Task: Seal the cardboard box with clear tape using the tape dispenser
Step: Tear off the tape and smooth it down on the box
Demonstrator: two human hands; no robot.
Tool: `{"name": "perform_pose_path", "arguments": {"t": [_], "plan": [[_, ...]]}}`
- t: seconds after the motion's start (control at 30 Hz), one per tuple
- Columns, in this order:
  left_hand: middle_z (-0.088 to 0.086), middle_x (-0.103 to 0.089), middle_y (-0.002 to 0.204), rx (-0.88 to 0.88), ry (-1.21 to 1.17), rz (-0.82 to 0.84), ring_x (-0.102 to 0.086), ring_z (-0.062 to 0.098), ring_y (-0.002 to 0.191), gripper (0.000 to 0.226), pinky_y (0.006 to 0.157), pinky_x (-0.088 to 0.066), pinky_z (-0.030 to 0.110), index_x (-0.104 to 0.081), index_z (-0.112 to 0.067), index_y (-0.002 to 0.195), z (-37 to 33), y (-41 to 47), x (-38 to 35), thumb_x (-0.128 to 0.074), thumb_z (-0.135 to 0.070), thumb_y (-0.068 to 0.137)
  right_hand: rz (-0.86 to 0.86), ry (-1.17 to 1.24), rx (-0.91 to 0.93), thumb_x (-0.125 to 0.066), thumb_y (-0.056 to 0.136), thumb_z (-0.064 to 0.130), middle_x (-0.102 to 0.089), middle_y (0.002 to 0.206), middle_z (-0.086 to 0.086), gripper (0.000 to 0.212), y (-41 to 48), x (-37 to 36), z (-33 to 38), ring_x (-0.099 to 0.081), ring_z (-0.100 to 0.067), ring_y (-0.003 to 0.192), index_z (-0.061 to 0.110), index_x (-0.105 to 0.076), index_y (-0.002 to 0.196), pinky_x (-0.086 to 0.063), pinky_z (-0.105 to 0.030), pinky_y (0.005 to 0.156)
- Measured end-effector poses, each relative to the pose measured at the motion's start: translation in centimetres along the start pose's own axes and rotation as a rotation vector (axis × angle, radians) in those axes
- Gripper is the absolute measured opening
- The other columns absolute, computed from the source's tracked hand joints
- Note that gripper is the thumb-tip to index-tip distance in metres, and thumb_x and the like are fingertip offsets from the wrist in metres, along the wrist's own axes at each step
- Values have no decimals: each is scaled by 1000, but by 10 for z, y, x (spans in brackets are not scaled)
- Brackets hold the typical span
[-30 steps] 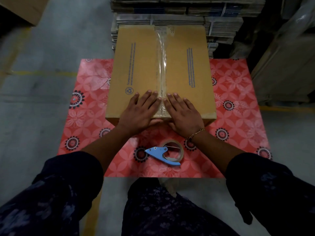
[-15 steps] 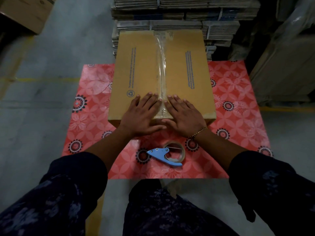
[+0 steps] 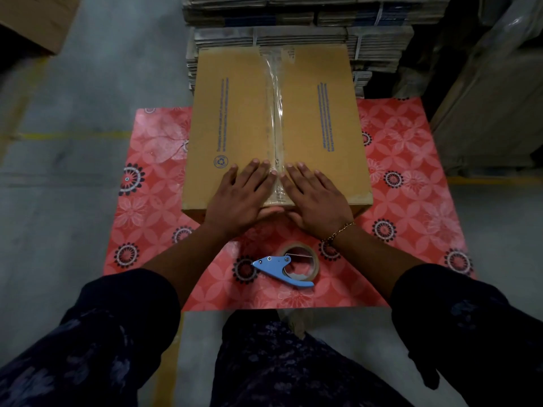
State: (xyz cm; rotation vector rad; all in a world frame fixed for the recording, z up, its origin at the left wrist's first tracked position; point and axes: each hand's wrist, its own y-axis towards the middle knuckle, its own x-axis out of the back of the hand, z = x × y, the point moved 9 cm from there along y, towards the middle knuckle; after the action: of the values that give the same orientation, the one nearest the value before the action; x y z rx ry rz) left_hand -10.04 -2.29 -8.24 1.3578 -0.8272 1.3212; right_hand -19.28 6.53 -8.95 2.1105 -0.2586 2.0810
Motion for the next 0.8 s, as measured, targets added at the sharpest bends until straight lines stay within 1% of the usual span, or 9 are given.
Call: {"name": "perform_pose_path", "arguments": {"t": [0.1,0.2,0.27,0.33,0.5,0.6,0.7,0.73,0.8], "plan": [[12,-43,161,-4,19,20,-39,30,150,79,115,-35,57,-44,-14,150,0,0,-3,-30,-74,99,26,-13,-1,-65,83,48,-26,165,-8,89,0,-3,0,-23,-27,152,17,-24,156,-24,-46,121],[12,-41,162,2,25,57,-37,31,151,80,115,-35,58,-41,-14,152,1,0,-7,-35,-73,98,28,-13,-7,-68,80,45,-27,165,-7,92,0,-2,0,-23,-27,152,18,-25,156,-24,-45,120],[13,-37,164,-6,27,97,-33,31,153,81,116,-33,59,-35,-14,154,2,-1,-10,-46,-69,96,36,-6,-8,-69,79,44,-26,165,-7,93,0,-3,1,-23,-26,152,18,-24,156,-23,-45,121],[13,-33,166,-13,27,142,-30,32,154,87,118,-31,60,-30,-14,156,2,-2,-12,-58,-63,89,53,4,-9,-69,79,43,-24,166,-7,93,0,-4,1,-21,-26,153,17,-23,156,-22,-44,122],[12,-34,165,-3,17,173,-30,32,153,96,118,-32,60,-30,-15,156,3,-1,-14,-70,-59,81,77,24,-21,-68,82,41,-19,167,-5,94,-1,-3,1,-16,-23,154,16,-18,157,-16,-42,123],[12,-34,165,-6,0,184,-30,31,154,96,118,-32,60,-29,-15,155,2,-1,-12,-73,-57,80,102,37,-18,-66,84,38,-14,168,-6,95,-1,-3,1,-12,-23,155,14,-11,158,-12,-39,123],[11,-31,167,-8,-46,201,-27,31,155,98,120,-28,60,-27,-15,156,1,-2,-11,-75,-54,80,117,66,-10,-62,87,35,-10,169,-6,93,-2,0,0,-8,-22,155,13,-7,159,-10,-40,124],[10,-28,168,-10,-68,214,-24,30,156,99,122,-25,59,-26,-15,158,2,-3,-12,-74,-55,81,133,70,-1,-60,88,38,-7,169,-6,93,-2,0,1,-5,-21,156,13,-4,159,-9,-41,125],[8,-21,171,-27,-112,235,-17,27,158,97,125,-18,57,-21,-18,161,4,-6,-11,-59,-67,87,164,72,5,-49,91,56,-1,169,-4,93,-4,1,-1,0,-20,156,15,0,159,-8,-43,126]]}}
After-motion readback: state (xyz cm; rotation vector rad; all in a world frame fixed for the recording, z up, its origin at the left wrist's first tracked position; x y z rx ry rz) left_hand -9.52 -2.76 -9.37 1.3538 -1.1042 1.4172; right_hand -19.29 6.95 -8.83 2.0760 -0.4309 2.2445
